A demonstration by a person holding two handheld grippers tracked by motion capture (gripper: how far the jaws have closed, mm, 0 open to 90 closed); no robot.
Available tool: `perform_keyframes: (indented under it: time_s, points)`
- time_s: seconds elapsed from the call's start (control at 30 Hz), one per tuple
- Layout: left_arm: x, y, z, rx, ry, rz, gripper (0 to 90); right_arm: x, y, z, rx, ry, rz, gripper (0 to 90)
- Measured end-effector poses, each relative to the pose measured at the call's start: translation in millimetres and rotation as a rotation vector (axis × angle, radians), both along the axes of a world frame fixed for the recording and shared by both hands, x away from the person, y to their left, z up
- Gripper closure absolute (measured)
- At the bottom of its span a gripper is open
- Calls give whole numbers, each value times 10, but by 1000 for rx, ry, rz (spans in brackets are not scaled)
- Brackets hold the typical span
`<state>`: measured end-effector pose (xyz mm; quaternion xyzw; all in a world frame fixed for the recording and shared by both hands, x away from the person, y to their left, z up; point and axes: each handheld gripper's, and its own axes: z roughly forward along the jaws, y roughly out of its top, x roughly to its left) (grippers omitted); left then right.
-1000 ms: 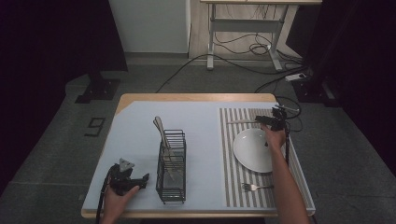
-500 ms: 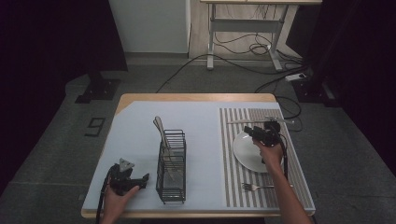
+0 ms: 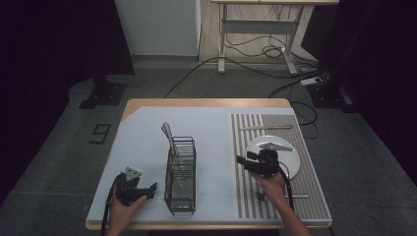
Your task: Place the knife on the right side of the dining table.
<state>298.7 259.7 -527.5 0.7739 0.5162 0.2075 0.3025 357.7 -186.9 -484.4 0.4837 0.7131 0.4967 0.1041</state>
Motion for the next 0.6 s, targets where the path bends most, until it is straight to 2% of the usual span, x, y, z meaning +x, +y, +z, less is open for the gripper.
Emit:
perform_keyframes:
  time_s: [0.13, 0.27, 0.6]
  points:
    - [0, 0, 0, 1, 0, 0, 86, -78, 153, -123, -18, 19, 50, 400]
    - [0, 0, 0, 1, 0, 0, 87, -130, 252, -201, -39, 23, 72, 389]
    - [1, 2, 1, 1, 1, -1, 86, -152, 209, -228, -37, 17, 50, 382]
